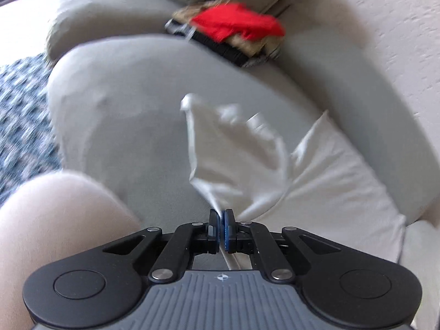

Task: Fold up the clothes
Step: 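Fold the sleeve side over the shirt body with the left tool, then open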

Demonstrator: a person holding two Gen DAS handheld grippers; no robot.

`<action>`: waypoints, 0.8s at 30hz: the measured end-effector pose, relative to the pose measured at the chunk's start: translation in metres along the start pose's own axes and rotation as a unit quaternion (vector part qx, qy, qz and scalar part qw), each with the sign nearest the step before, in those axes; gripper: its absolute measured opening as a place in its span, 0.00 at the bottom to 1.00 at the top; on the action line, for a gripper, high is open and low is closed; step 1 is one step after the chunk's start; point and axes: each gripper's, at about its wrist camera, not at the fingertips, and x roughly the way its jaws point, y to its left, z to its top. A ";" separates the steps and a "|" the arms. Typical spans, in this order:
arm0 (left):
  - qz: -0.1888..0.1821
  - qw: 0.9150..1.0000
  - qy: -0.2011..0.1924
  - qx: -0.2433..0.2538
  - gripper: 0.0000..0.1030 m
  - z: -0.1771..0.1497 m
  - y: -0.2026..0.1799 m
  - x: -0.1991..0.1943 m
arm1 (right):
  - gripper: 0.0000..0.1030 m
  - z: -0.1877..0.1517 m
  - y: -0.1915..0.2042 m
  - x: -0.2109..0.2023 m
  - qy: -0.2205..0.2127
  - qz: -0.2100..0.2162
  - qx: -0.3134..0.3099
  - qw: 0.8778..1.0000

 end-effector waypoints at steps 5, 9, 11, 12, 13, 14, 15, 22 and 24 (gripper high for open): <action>-0.001 0.999 0.027 0.041 0.30 -0.006 -0.008 -0.006 | 0.54 0.000 -0.004 -0.007 -0.010 -0.007 -0.001 1.000; -0.004 0.993 0.026 0.113 0.39 -0.020 -0.022 -0.023 | 0.56 -0.002 -0.008 -0.009 -0.011 -0.011 0.002 1.000; -0.007 0.989 0.034 0.141 0.42 -0.031 -0.028 -0.028 | 0.56 -0.003 -0.010 -0.008 -0.007 -0.015 0.005 1.000; -0.011 0.988 0.039 0.150 0.42 -0.035 -0.030 -0.029 | 0.56 -0.004 -0.012 -0.009 -0.006 -0.017 0.008 1.000; -0.015 0.986 0.045 0.158 0.43 -0.039 -0.031 -0.028 | 0.56 -0.005 -0.013 -0.009 -0.006 -0.018 0.011 1.000; -0.018 0.985 0.050 0.166 0.43 -0.043 -0.033 -0.028 | 0.56 -0.005 -0.015 -0.011 -0.006 -0.020 0.013 1.000; -0.021 0.983 0.055 0.172 0.43 -0.047 -0.034 -0.028 | 0.56 -0.005 -0.017 -0.012 -0.009 -0.023 0.016 1.000; -0.031 0.981 0.077 0.177 0.46 -0.059 -0.035 -0.032 | 0.56 -0.003 -0.038 -0.019 -0.020 -0.052 0.052 0.997; -0.033 0.981 0.079 0.176 0.47 -0.060 -0.036 -0.031 | 0.56 -0.003 -0.043 -0.018 -0.015 -0.060 0.059 0.996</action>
